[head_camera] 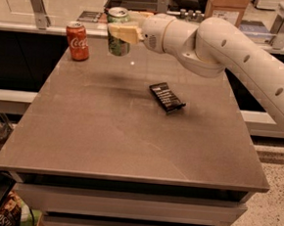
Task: Move green can near coke can
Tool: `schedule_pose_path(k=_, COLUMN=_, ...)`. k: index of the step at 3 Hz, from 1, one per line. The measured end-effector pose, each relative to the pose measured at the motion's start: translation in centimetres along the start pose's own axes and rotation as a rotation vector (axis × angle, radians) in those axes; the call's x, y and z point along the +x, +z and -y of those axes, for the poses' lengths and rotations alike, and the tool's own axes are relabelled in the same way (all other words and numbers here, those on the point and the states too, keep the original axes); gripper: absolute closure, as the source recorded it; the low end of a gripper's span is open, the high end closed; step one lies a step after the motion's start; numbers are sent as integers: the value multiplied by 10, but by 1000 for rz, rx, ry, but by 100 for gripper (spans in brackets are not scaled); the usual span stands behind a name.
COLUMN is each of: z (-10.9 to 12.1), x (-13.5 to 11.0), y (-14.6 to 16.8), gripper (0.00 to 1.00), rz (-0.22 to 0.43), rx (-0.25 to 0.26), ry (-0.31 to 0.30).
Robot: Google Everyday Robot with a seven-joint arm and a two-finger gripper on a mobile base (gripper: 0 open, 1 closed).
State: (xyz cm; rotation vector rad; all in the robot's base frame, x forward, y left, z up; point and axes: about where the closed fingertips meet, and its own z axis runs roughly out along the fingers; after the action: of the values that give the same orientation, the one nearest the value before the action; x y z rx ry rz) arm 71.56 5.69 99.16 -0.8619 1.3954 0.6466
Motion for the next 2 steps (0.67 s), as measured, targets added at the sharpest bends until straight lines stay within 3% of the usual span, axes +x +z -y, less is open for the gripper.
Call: schedule_pose_path(k=2, z=12, x=32, y=49, gripper=100, rz=-62, rx=-24, ry=-25)
